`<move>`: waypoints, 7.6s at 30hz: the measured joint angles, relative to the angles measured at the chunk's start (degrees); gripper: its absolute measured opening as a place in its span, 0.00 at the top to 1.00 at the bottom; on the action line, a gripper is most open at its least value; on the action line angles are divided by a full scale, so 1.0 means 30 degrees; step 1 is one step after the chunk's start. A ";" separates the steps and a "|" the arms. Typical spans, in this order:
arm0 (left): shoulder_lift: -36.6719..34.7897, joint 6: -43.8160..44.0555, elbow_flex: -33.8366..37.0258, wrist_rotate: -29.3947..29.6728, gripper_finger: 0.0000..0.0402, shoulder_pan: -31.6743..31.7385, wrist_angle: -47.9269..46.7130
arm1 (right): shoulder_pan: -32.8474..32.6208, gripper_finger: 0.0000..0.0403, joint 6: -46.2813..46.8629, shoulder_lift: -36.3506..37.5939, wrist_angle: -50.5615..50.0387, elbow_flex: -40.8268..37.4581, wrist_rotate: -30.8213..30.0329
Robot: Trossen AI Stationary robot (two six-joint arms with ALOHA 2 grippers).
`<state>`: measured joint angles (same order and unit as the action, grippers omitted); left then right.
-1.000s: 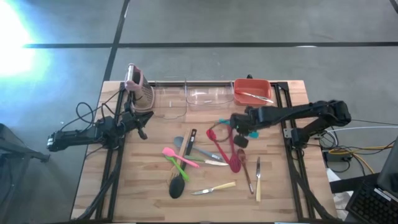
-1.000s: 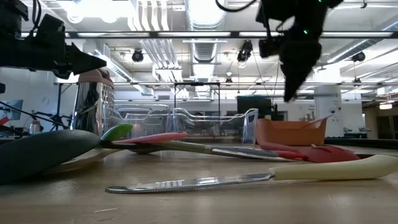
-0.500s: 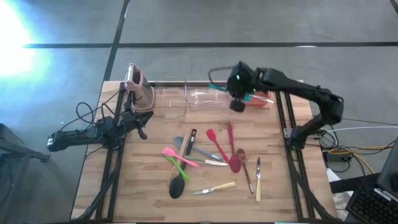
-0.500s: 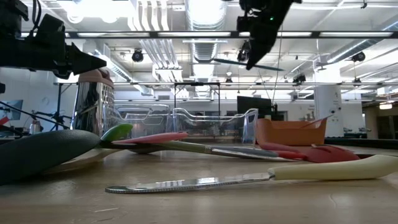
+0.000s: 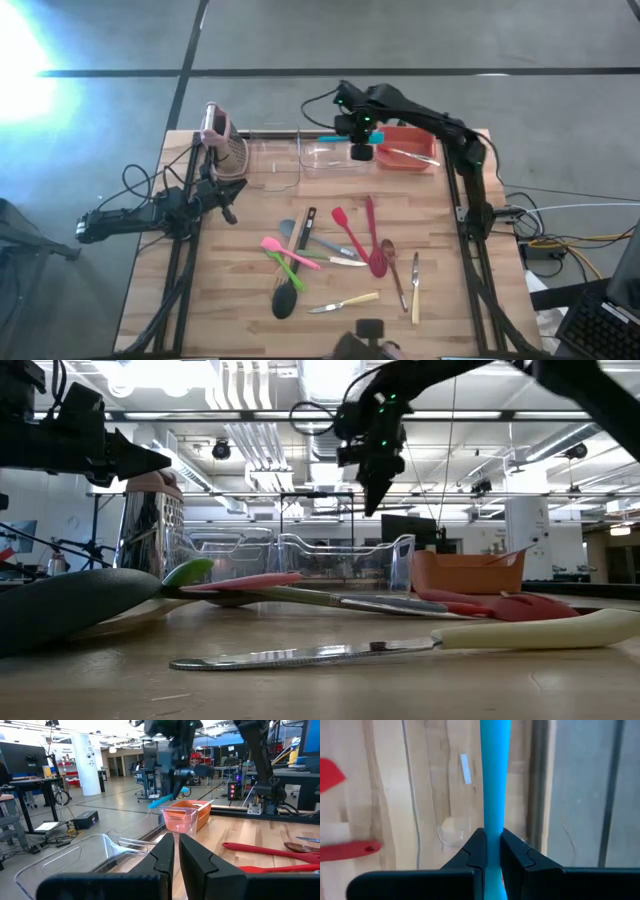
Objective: Pick & Place Kitchen Items
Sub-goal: Put the blue spatula into the right transparent bin, then put the brown serving spoon into the left transparent bin
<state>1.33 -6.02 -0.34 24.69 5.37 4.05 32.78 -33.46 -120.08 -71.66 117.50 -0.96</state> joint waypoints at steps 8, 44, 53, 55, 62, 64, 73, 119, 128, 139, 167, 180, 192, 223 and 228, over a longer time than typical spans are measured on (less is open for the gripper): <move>-0.0001 0.0000 0.0000 0.0007 0.92 0.0006 0.0000 | -0.0173 0.95 -0.1577 -0.3386 -0.1108 0.3976 0.0516; 0.0006 -0.0006 0.0000 0.0000 0.92 0.0006 0.0000 | 0.0125 0.95 -0.4946 -0.4330 0.3065 0.0194 0.2334; -0.0001 0.0000 0.0000 0.0000 0.92 0.0006 0.0000 | 0.0338 0.95 -0.5088 -0.4326 0.3372 -0.0282 0.2460; 0.0000 0.0000 0.0000 0.0000 0.92 0.0003 0.0000 | 0.0343 0.95 -0.5162 -0.4323 0.3596 -0.0442 0.2521; -0.0001 -0.0003 0.0000 0.0004 0.92 0.0006 0.0000 | 0.0399 0.95 -0.5359 -0.4325 0.4311 -0.1438 0.2762; -0.0001 -0.0007 0.0000 0.0000 0.92 0.0006 0.0000 | 0.0392 0.95 -0.5370 -0.4323 0.4762 -0.1667 0.2779; -0.0001 0.0000 0.0000 0.0000 0.92 0.0005 0.0000 | 0.0399 0.95 -0.5486 -0.4275 0.5549 -0.2614 0.2930; 0.0003 -0.0006 0.0000 0.0000 0.92 0.0005 0.0000 | -0.0187 0.80 -0.1007 -0.3962 -0.0192 0.5323 0.0753; 0.0004 -0.0005 0.0000 0.0007 0.92 0.0006 0.0000 | -0.1454 0.97 0.0596 -0.3104 -0.2645 0.5811 0.0768; 0.0004 0.0000 0.0000 0.0002 0.92 0.0001 0.0000 | -0.3070 0.98 0.3632 -0.1391 -0.5340 0.5780 0.0775; 0.0035 -0.0005 0.0000 0.0007 0.92 0.0001 0.0000 | -1.0411 0.98 1.7262 0.5161 -0.6120 0.5646 -0.0024; 0.0035 -0.0007 0.0000 0.0007 0.92 0.0003 0.0000 | -1.6278 0.98 2.2485 0.5336 -0.6111 0.3856 -0.2796; 0.0035 -0.0001 0.0000 0.0007 0.92 0.0006 0.0000 | -1.9995 0.98 2.7940 0.6654 -0.6085 -0.2110 -0.5245; 0.0050 -0.0002 0.0000 0.0007 0.92 0.0006 0.0000 | -2.0984 0.97 3.8601 1.4977 0.9223 -2.2530 -0.2933; 0.0057 -0.0007 0.0000 0.0000 0.92 0.0000 0.0000 | -2.0973 0.88 3.8582 1.4510 1.0098 -2.2760 -0.2665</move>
<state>1.50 -6.04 -0.34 24.69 5.37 4.05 -30.14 82.29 -76.56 -41.37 49.22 -8.96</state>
